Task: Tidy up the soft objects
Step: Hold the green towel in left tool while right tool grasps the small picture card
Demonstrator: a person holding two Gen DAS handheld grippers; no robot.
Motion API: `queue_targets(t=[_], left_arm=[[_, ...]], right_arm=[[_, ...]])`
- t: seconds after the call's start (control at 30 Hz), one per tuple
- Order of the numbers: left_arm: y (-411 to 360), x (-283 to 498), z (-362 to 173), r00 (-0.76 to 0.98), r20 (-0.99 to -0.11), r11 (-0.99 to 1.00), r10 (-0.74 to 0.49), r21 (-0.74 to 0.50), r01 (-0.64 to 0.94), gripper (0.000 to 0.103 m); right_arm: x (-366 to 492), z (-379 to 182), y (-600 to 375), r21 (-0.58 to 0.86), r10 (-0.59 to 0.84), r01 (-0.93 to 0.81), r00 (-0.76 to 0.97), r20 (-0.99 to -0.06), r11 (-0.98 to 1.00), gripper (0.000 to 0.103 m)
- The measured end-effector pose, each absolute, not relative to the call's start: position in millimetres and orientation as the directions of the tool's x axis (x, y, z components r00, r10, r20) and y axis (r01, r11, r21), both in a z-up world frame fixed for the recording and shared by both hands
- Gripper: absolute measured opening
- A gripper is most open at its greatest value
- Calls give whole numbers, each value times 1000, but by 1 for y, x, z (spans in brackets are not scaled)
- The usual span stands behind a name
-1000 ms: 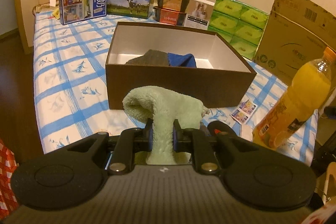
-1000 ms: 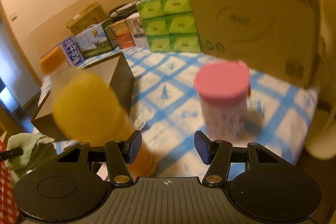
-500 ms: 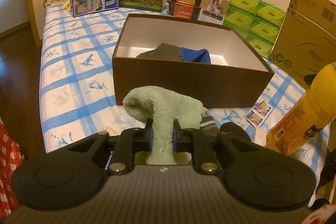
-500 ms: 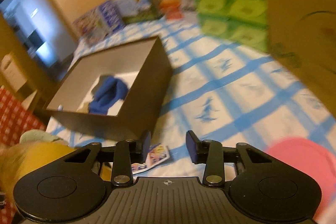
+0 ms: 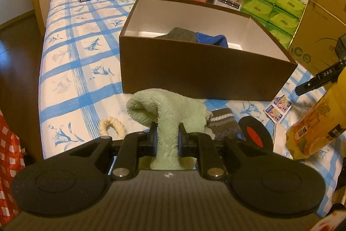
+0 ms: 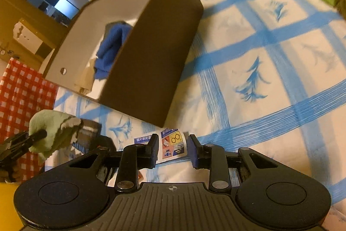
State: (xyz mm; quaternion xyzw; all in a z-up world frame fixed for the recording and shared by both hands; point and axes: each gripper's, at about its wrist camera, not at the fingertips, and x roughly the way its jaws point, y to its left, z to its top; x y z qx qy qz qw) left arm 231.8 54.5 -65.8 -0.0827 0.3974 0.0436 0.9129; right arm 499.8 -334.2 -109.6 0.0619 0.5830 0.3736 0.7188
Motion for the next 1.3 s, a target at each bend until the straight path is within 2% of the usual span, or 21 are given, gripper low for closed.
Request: queue_targets(t=[0.23,0.53,0.63,0.77,0.8,0.83,1.03,1.3], left_arm=[[55,237,-73,670,-742,982,10,-118,-145,15],[57,239,-77,666,-746,981,0,-130,-145,15],[57,239,-77,667,-745,982,1,-127,-143,15],[57,240,-78,664,-748,981,3,-126,-147,15],[57,240,-79,662,-749,981,4,-126,-149,15],[57,240,-80,661,-750,981,4,-126,-149,15],[58,241,-82,658,-753,981,7,-123,-151,15],[57,238,-78,664,-748,982,10,-120,-149,15]], right_arm=[[510,-116,-317,470,534,-467,6,-845,749,31],[521,-136,-303,503,525,-464,-92,-846,729,31],[523,-139,-302,553,563,-469,-133,-816,689,10],[526,-141,-299,554,560,-478,-148,-815,681,8],[526,-143,-299,560,562,-476,-155,-812,678,6],[526,-143,-298,563,564,-483,-160,-810,671,0],[521,-136,-298,570,590,-511,-142,-795,644,0],[513,-105,-324,560,628,-495,-37,-777,664,0]])
